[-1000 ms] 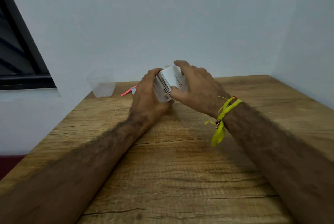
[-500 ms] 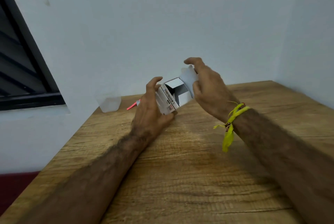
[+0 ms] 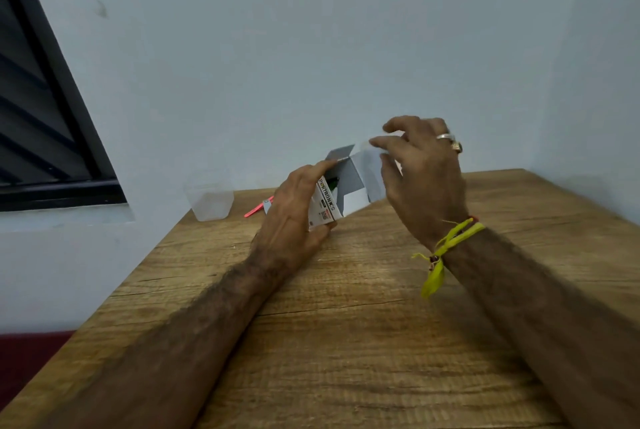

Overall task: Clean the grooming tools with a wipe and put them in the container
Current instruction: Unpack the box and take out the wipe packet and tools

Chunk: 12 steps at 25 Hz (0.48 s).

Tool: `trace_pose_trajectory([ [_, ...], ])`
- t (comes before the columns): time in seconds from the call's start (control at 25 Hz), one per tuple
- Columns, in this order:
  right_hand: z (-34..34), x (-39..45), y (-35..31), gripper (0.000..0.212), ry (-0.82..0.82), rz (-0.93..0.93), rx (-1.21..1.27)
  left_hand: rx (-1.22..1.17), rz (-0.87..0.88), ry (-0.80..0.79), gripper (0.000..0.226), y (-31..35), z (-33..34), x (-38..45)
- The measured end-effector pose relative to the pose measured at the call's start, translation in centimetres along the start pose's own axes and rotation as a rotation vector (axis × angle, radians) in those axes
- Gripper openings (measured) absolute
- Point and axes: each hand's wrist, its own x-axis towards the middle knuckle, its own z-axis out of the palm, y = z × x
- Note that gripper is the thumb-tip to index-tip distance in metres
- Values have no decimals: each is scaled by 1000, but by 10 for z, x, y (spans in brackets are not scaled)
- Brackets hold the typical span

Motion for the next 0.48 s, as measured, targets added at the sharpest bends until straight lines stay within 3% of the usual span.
trace_pose_trajectory([
  [0.08,-6,4,-8,20,55,-219,4,1,-7,16,97,-2,0,1],
  [0.16,-7,4,-17,22,-93,-332,103,8,14,28,94,-2,1,1],
  [0.28,-3,-3,-33,28,-407,-91,285,30,39,56,91,-4,2,1],
  [0.48,2,-3,-22,33,-454,273,320,27,53,104,94,-4,2,-1],
])
